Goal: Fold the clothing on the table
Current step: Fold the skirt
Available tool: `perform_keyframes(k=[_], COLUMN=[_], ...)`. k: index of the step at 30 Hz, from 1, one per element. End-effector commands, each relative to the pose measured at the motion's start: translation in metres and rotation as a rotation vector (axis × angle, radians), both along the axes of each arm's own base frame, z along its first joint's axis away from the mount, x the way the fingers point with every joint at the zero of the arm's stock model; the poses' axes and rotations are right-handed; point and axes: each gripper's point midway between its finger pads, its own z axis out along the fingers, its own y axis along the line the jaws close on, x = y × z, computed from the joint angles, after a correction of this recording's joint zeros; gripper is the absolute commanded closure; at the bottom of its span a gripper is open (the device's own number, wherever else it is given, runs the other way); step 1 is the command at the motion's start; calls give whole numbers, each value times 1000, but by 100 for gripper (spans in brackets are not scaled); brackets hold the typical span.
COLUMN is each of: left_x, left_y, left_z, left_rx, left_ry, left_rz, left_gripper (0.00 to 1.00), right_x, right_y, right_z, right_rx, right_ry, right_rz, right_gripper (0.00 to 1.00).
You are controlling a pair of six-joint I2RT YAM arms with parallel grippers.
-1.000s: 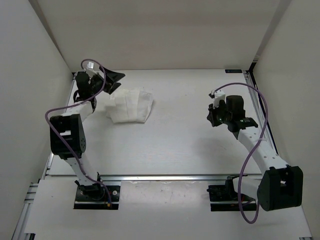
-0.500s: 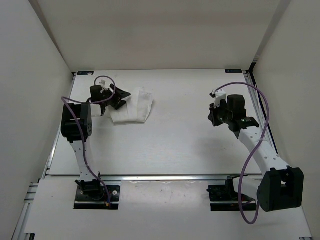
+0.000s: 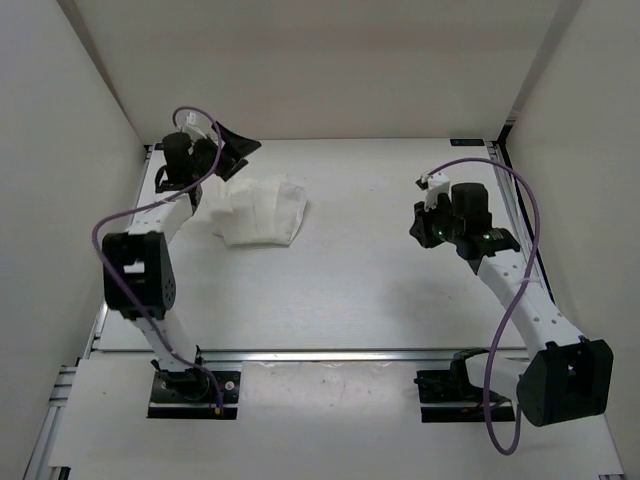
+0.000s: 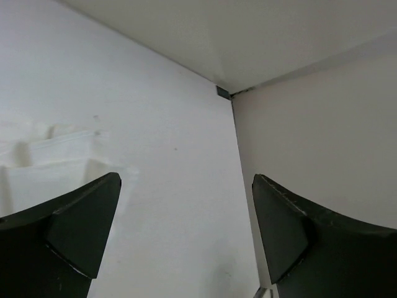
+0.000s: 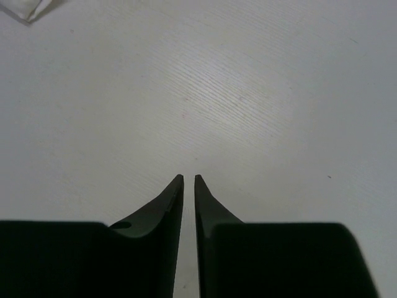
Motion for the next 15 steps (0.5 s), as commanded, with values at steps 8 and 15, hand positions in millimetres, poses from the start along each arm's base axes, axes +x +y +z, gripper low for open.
perform_keyframes(k=[8,15], left_x=[-139,-229], left_y=[42,63], left_z=[47,-17], left_rx=[595,820], left_ry=[38,342], left_rz=[134,52], left_gripper=[2,1], right_x=[0,-15], right_y=[-24,-16], right_z=[10,4], right_rx=[90,65], right_ry=[245,277], right_rz=[-116,-86], right_gripper=[10,1])
